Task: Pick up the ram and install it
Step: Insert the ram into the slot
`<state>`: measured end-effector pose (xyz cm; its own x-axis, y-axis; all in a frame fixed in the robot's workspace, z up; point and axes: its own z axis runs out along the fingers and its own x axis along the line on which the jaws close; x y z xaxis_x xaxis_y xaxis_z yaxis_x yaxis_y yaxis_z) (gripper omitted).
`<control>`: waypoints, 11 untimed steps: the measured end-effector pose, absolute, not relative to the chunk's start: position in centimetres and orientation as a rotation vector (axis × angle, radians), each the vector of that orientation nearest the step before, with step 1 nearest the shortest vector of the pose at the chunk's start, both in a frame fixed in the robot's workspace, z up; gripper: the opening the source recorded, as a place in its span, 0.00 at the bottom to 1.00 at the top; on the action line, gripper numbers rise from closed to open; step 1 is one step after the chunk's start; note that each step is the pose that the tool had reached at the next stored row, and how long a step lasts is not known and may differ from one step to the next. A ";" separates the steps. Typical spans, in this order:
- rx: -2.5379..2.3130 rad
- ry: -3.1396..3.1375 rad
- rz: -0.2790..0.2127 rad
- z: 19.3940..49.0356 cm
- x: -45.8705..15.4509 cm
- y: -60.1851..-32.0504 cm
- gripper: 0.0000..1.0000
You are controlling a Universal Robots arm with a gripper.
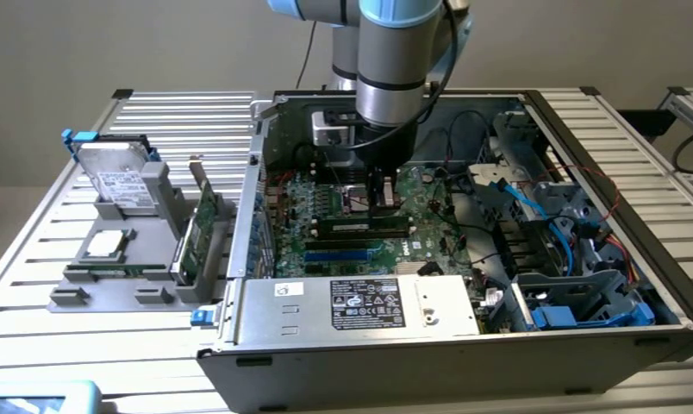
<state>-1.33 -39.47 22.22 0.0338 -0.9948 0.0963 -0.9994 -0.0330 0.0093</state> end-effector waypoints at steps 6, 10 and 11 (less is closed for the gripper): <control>2.205 -2.133 0.100 22.2 -1.4 -39.5 0.13; 2.206 -2.134 0.102 22.1 -1.4 -39.5 0.13; 2.207 -2.134 0.103 22.1 -1.4 -39.5 0.13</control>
